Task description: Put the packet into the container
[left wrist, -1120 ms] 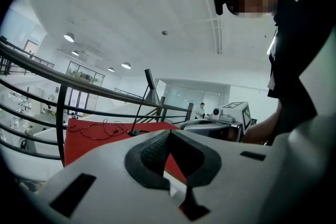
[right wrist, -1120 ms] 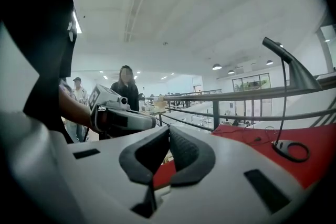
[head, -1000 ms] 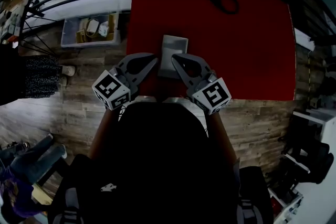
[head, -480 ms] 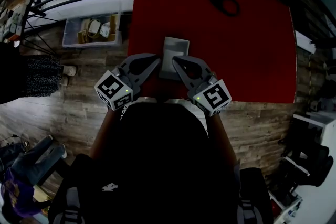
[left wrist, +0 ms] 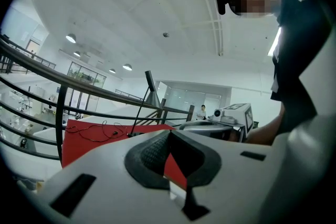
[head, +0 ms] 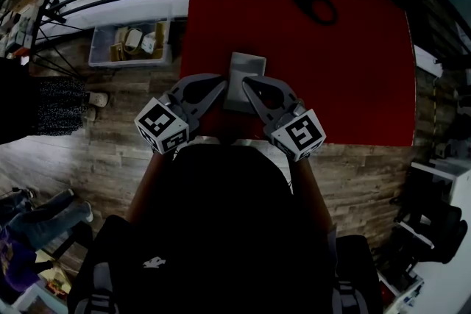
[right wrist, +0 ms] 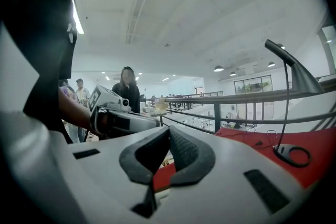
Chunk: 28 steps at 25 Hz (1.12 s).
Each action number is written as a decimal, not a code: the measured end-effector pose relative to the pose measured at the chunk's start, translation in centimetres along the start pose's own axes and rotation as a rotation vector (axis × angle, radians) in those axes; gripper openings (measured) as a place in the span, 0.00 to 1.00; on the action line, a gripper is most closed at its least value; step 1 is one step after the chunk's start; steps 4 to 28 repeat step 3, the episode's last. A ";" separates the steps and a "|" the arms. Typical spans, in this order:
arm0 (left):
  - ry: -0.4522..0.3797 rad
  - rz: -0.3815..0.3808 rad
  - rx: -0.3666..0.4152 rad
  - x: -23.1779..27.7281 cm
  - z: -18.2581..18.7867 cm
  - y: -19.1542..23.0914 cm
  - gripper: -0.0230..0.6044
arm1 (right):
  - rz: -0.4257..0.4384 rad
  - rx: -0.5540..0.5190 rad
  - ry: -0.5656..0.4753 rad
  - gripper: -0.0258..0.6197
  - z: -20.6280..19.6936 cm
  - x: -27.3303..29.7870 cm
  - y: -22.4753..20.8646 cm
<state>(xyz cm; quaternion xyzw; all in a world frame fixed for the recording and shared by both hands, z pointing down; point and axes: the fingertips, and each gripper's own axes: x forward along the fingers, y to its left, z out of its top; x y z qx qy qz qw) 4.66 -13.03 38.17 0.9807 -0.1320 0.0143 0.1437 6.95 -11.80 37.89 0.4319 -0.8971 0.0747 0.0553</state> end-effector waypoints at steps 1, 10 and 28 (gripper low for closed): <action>0.002 0.004 0.002 0.1 0.0 0.1 0.05 | 0.001 -0.004 0.000 0.07 0.1 0.1 0.0; 0.007 0.010 0.005 0.2 -0.1 0.2 0.05 | 0.003 -0.012 -0.002 0.07 0.3 0.2 -0.1; 0.007 0.010 0.005 0.2 -0.1 0.2 0.05 | 0.003 -0.012 -0.002 0.07 0.3 0.2 -0.1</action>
